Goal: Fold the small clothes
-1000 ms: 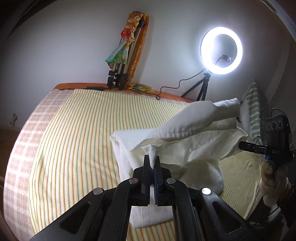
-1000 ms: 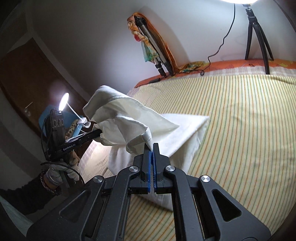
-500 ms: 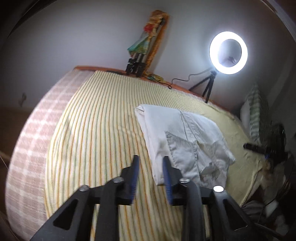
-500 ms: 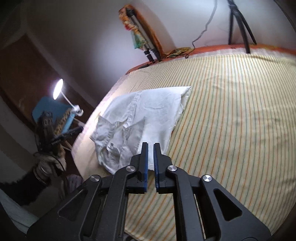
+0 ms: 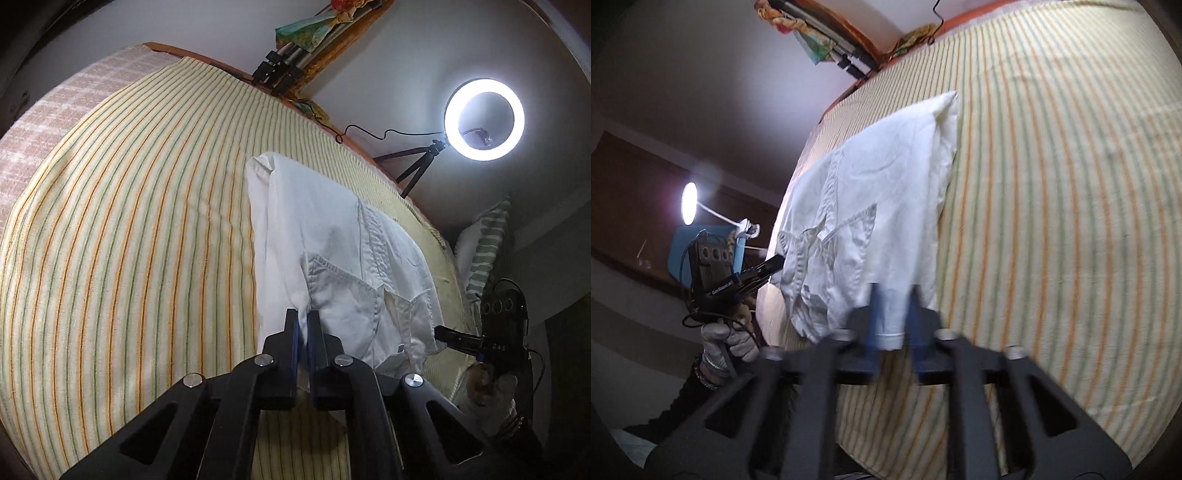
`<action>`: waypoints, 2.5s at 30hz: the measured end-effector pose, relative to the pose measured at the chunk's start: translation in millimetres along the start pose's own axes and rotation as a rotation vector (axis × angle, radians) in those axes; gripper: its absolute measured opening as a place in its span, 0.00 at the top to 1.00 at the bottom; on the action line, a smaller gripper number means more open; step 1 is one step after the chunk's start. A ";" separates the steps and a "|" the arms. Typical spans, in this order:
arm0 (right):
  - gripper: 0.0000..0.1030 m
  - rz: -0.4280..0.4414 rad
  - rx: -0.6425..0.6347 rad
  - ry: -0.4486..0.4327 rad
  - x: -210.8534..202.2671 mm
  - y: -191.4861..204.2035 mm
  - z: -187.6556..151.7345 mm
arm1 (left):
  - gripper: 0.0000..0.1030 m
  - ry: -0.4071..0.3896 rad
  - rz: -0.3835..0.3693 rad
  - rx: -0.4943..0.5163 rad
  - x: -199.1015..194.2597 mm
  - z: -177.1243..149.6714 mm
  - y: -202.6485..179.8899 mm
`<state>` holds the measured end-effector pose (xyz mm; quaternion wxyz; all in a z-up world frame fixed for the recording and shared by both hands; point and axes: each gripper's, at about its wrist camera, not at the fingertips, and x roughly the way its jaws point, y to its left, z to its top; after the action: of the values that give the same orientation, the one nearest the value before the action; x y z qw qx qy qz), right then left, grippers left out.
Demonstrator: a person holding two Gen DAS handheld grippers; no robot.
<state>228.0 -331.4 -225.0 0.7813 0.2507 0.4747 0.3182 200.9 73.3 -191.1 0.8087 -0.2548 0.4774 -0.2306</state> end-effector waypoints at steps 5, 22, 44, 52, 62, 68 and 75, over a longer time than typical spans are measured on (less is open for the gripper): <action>0.96 0.065 -0.027 -0.037 -14.0 10.0 -0.7 | 1.00 -0.015 -0.001 0.023 -15.0 -0.1 -7.1; 0.77 -0.007 -0.067 0.027 -8.1 20.3 11.7 | 0.65 -0.028 0.023 0.061 -22.2 24.2 8.9; 0.64 0.095 0.141 -0.092 27.8 -26.0 118.8 | 0.81 -0.033 -0.147 -0.194 67.3 109.8 32.5; 0.91 -0.044 0.037 -0.101 31.3 -16.2 122.9 | 0.94 -0.122 -0.010 -0.076 66.3 103.2 26.7; 0.92 -0.285 -0.034 -0.135 -3.6 -1.3 128.8 | 0.97 -0.225 0.278 0.176 27.0 98.6 9.6; 0.91 -0.216 -0.193 -0.119 -12.8 43.2 119.4 | 0.89 -0.164 0.245 0.331 29.4 83.3 -28.5; 0.91 -0.292 -0.320 -0.012 33.1 60.2 111.3 | 0.87 -0.088 0.314 0.428 74.0 67.3 -48.8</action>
<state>324.3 -276.5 -155.3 0.8517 0.0540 0.4450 0.2713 286.8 3.3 -180.8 0.8900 -0.0107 0.4159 -0.1864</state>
